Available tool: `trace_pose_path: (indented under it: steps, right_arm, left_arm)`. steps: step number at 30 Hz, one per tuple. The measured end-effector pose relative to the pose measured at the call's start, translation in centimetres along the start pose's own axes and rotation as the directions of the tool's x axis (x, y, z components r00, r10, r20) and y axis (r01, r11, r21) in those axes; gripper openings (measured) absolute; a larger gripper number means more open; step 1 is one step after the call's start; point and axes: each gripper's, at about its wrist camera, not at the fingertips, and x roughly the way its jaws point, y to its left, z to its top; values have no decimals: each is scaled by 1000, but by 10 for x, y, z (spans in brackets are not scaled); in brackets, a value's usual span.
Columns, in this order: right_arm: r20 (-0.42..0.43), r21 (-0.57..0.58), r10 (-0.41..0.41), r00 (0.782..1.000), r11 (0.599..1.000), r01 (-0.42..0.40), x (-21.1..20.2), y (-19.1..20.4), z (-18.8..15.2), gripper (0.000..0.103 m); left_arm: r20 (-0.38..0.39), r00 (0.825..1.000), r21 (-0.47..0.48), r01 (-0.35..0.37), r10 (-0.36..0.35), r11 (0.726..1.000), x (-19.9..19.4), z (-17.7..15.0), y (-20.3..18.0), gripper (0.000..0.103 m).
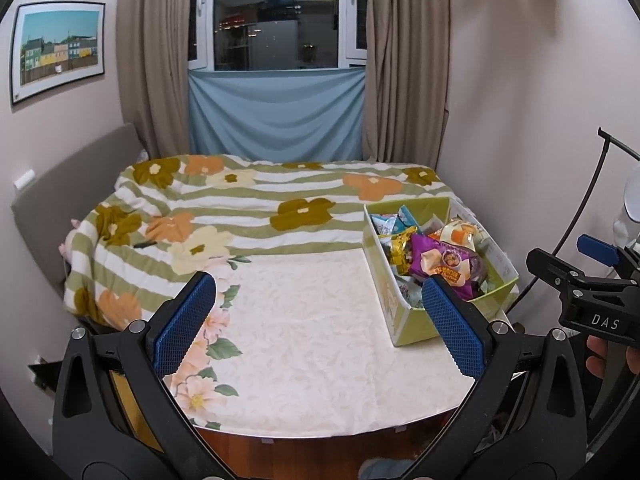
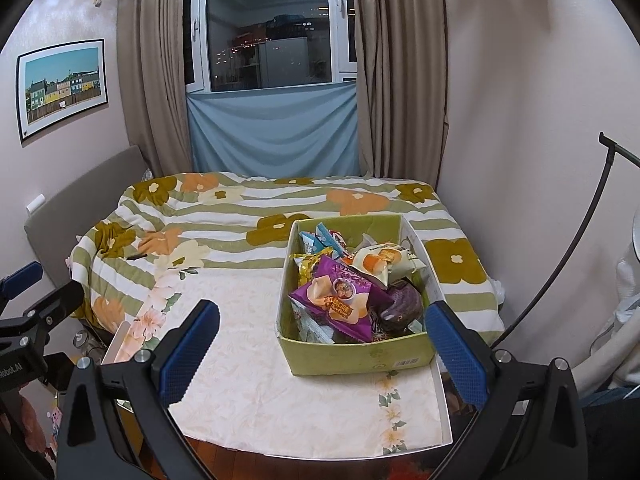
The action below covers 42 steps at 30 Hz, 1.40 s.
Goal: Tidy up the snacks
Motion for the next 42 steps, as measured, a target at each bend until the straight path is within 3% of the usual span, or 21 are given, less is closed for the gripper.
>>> trace_pose_path:
  steps: [14,42]
  right_arm:
    - [-10,8,-8,1000,1000,8,-1,-3,-2,103]
    - [-10,6,-15,1000,1000,15,0,0,-3,103]
  left_arm:
    - [1,1000,0,30,-30,1000,-2,0,-3,102]
    - [8,1000,13,12,-12,1000,3,0,-3,102]
